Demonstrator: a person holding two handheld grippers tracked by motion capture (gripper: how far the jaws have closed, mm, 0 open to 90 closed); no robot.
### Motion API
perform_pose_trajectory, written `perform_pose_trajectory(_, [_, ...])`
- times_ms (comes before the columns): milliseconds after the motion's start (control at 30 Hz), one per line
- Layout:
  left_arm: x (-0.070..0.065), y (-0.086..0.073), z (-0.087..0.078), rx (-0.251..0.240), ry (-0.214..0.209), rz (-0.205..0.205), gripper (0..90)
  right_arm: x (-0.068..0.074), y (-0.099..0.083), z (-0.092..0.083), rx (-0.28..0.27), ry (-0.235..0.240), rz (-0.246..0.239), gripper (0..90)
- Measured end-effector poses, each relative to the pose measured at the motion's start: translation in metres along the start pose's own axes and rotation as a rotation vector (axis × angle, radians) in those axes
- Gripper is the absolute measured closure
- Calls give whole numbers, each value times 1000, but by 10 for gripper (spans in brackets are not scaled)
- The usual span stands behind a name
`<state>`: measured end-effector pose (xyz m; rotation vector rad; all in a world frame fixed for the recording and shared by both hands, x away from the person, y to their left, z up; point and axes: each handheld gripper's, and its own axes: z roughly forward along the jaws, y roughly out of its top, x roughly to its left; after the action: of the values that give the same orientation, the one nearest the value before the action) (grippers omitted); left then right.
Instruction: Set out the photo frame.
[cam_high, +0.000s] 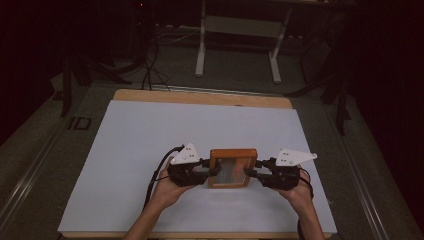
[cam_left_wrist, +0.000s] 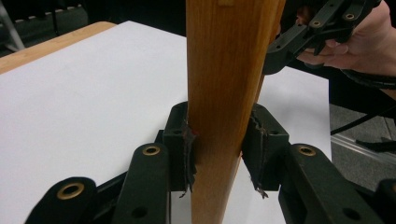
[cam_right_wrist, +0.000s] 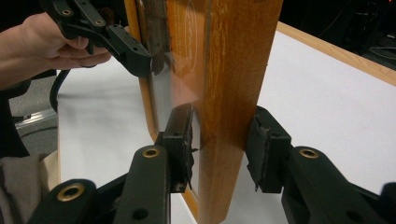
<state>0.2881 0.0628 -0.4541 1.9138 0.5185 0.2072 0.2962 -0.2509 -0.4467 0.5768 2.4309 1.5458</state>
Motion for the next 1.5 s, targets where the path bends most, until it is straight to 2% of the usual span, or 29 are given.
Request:
perform_pose_trajectory(67, [1, 1, -3, -11, 1, -4, 652, 0, 1, 3, -9, 5, 17, 636])
perform_pose_trajectory(767, [11, -1, -15, -39, 24, -18, 650, 2, 8, 17, -22, -6, 62, 625])
perform_pose_trajectory(1500, [33, -16, -25, -24, 26, -57, 644, 2, 11, 47, 7, -15, 95, 618])
